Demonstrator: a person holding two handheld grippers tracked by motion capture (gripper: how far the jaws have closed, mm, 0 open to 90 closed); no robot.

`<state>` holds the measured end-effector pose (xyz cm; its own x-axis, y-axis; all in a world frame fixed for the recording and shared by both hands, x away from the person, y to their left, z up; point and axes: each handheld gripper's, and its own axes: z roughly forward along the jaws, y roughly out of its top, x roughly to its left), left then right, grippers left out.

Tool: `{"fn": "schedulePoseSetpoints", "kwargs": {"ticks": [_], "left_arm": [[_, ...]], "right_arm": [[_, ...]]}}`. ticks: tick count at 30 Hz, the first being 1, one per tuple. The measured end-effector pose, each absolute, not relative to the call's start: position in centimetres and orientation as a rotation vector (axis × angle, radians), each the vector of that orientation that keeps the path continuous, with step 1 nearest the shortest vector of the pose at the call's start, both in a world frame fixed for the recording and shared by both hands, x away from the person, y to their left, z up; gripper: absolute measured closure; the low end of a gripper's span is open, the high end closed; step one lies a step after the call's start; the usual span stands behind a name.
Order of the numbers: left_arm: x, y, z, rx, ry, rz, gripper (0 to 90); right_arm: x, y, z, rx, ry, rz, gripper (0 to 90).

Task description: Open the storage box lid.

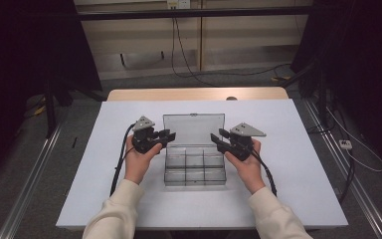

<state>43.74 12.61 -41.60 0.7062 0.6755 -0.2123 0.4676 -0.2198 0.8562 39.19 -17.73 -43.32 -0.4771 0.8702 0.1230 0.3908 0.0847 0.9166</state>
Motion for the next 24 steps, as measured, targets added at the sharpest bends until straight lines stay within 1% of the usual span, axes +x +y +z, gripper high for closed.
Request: {"fn": "schedulePoseSetpoints", "kwargs": {"ticks": [24], "left_arm": [[44.47, 12.3, -41.95, 1.859, 0.919, 0.241, 66.1]], "right_arm": [[40.02, -17.59, -43.66, 1.266, 1.904, 1.372, 58.3]]}}
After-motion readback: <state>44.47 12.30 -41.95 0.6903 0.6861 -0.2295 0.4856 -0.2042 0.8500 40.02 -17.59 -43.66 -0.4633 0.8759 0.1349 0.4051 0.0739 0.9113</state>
